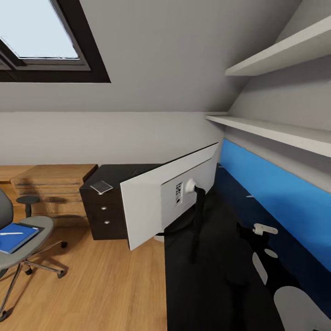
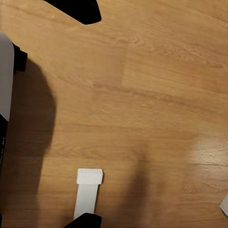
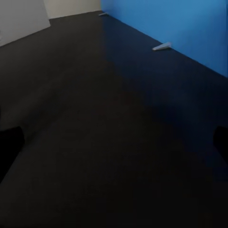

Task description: In the bedroom, organize the workspace by keeping the computer under the desk, ensuring the monitor is on the desk, placing the keyboard on the desk next to the monitor, placing the mouse on the desk next to the keyboard, moving the folder from the swivel chair onto the desk next to the mouse, stacking the notebook on top of the folder with the pen on top of the notebook, and positioning the swivel chair next to the desk.

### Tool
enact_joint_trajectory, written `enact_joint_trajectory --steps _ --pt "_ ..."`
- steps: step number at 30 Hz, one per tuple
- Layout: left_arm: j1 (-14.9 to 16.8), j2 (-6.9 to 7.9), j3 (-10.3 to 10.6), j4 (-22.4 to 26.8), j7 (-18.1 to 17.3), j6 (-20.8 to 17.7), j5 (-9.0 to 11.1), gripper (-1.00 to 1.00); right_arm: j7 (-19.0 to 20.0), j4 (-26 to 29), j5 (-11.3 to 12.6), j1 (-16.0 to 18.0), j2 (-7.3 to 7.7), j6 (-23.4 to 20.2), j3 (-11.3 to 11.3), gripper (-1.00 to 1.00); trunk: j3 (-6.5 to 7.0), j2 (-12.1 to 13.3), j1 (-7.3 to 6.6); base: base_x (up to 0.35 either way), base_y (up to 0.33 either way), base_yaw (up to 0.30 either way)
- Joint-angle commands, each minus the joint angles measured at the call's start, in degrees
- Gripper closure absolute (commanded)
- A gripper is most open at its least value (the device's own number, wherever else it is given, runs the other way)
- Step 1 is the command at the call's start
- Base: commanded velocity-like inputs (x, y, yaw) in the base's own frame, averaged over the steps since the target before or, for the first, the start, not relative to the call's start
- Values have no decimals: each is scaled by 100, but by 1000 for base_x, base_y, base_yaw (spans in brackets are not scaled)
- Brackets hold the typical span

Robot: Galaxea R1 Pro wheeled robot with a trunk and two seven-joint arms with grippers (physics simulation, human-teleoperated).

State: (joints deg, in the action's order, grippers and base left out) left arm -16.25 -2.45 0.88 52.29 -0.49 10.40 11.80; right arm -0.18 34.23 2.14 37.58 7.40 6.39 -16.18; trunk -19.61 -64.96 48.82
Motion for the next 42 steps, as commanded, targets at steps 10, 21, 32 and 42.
enact_joint_trajectory --steps 10,21,32,42 --pt "-1 49 9 43 -4 7 63 -100 43 -41 -246 3 -173 26 253 -100 -5 -4 1 4 3 -8" --pt "-1 51 9 44 -4 6 62 -100 72 -48 -335 -5 -421 20 468 -100 -5 -4 1 0 0 0" --pt "-1 52 5 49 -4 6 61 -100 63 -58 -636 -7 -744 24 499 -100 -5 -4 1 0 0 0" --pt "-1 52 4 68 -4 8 60 -100 69 -480 -700 -12 -745 460 510 -100 -5 -4 1 153 0 0"
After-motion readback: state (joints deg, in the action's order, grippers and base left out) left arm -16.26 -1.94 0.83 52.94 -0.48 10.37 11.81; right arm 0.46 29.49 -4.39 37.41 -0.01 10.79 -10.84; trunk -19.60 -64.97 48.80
